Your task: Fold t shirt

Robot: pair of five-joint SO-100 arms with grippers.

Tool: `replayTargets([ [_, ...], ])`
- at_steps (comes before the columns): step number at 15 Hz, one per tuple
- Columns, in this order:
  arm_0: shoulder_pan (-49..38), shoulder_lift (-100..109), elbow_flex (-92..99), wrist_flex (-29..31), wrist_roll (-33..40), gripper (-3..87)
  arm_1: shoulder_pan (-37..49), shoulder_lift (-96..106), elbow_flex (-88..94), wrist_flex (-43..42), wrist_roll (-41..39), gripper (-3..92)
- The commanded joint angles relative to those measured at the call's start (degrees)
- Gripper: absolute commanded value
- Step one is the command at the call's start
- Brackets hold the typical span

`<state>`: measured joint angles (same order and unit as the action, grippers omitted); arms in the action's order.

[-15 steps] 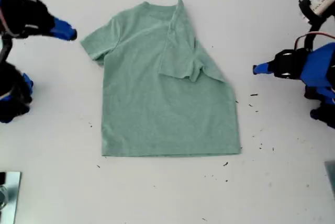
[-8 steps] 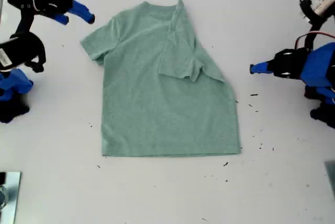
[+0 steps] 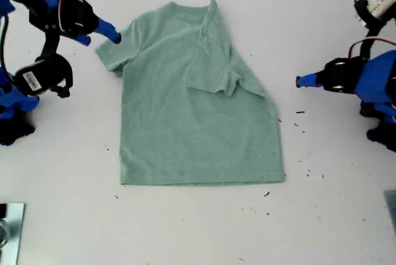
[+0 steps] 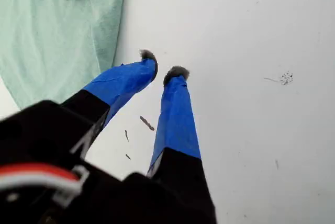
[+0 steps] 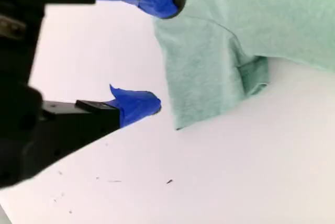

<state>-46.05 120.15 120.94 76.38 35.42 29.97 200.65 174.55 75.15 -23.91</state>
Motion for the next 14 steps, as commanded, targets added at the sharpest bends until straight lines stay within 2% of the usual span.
replayTargets([
  [1,-0.8,1.6,7.0,-6.8,-1.3,26.1,0.4,0.3,3.7,0.0,-0.4,6.2],
  [7,-6.6,-9.6,19.2,-23.9,-0.6,25.5,-0.5,0.3,3.7,0.2,-0.4,6.1],
  [8,-6.6,-13.4,19.9,-26.5,-0.5,24.1,-0.5,0.3,3.7,0.3,-0.2,6.0],
  [9,-6.0,-17.0,19.5,-28.5,-0.2,17.1,-0.5,0.3,3.7,0.3,-0.1,5.9],
  [10,-4.5,-17.8,19.0,-29.4,-0.6,1.3,-0.5,0.3,3.7,0.4,0.0,5.9],
  [12,0.5,-6.9,18.2,-27.4,-4.2,-0.1,-0.6,0.3,3.7,0.5,0.4,5.8],
  [14,-0.3,3.7,15.0,-21.4,-4.8,-0.2,-0.6,0.3,3.7,0.5,0.7,5.6],
])
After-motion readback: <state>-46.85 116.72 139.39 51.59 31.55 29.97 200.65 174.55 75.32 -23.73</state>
